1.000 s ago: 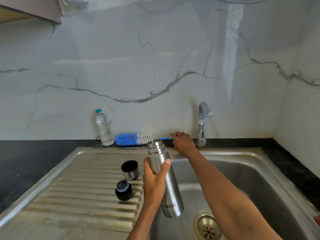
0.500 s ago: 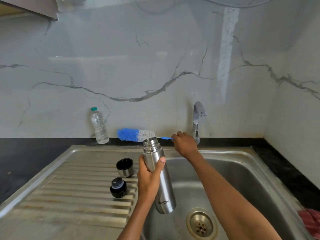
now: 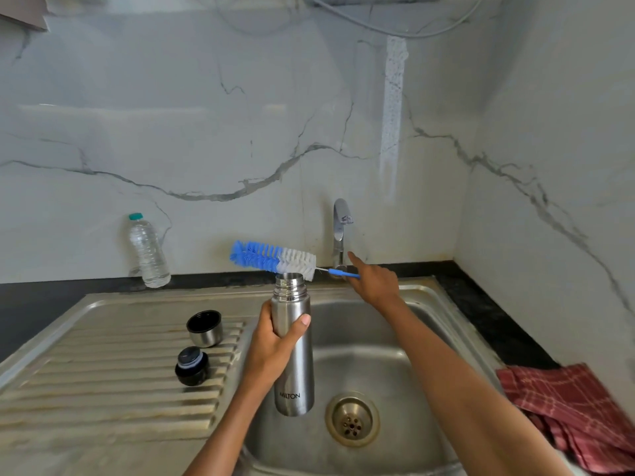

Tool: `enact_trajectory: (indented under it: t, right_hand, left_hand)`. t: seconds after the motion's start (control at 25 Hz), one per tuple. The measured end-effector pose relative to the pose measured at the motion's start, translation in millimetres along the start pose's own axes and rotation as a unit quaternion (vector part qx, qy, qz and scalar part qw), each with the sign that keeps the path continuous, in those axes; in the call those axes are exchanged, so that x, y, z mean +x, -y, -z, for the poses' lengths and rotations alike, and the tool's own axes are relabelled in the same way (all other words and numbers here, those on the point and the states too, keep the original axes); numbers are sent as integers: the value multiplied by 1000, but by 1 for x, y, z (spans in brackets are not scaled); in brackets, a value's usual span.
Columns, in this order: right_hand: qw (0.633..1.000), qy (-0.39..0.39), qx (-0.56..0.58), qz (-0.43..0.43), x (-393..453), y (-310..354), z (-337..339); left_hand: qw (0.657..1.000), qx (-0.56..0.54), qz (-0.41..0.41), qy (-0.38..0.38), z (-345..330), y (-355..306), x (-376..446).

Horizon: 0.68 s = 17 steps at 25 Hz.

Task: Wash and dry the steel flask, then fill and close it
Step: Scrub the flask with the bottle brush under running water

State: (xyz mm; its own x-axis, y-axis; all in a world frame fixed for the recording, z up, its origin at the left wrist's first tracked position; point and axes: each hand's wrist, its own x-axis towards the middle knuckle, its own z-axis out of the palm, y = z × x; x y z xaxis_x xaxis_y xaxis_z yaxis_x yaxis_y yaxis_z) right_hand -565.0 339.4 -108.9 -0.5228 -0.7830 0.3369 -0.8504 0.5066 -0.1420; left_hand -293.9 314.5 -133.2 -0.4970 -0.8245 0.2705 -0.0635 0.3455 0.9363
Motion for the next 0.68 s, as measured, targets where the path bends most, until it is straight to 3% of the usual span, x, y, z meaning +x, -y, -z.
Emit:
enact_trajectory:
  t: [0.28,0.68]
  right_hand:
    - [998,33,44,14,12,-8,-9]
    - [992,111,2,67,42,-4,0]
  left_hand:
    - [1000,4,-1,-2,0,2,1]
    - [1000,5,-8,6,-2,6,4]
